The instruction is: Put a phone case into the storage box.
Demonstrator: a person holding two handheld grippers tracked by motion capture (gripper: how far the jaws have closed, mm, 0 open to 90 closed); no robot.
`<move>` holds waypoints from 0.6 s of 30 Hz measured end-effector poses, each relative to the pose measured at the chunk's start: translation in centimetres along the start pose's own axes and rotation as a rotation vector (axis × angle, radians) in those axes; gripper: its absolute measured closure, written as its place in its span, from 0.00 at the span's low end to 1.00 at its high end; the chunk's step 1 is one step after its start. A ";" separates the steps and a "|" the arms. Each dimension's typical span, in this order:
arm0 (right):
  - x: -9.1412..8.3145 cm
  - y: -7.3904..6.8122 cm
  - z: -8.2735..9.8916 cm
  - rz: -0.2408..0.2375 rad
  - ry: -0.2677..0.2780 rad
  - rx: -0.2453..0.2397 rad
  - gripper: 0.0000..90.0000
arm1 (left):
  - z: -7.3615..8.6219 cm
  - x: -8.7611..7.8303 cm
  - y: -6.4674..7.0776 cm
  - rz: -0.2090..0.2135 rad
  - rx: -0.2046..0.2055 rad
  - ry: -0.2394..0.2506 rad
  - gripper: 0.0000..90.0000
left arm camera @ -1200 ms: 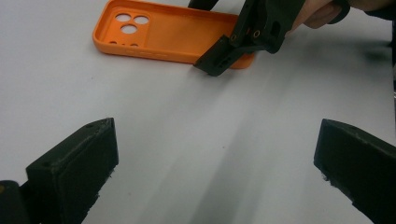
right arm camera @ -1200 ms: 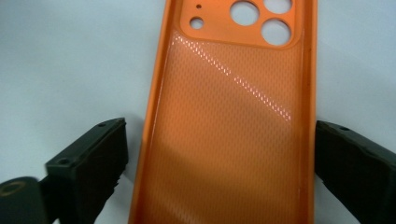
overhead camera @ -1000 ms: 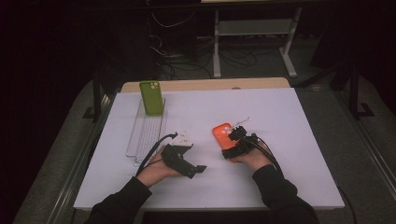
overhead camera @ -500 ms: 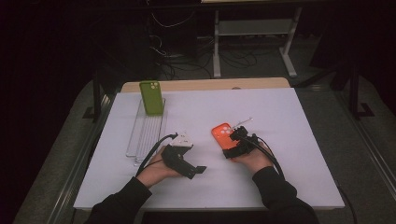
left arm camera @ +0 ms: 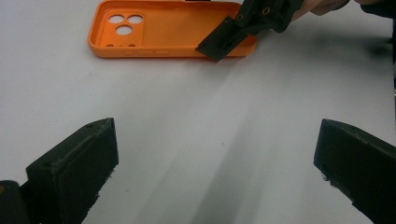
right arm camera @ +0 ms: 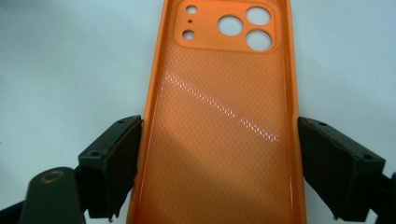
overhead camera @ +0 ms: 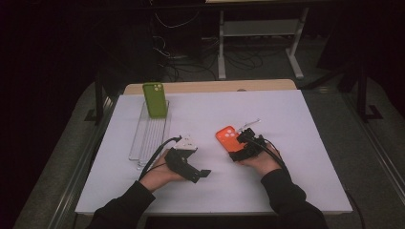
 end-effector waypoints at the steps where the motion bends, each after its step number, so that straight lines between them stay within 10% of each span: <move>1: -0.1 0.0 0.0 -0.001 0.001 -0.001 0.18 | 0.0 0.0 0.0 0.001 0.000 0.000 0.00; 18: -0.8 0.4 0.0 -0.055 0.047 -0.071 0.18 | 0.0 0.1 0.0 0.000 0.000 -0.001 0.00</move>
Point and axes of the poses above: each handheld gripper's, and its own axes: x roughly forward along the jaws, z roughly out of its underside, y roughly to its right, the point moved 10 cm from there along x, roughly forward along the jaws, and after that the axes turned 7 degrees about z, right-handed, at the moved point
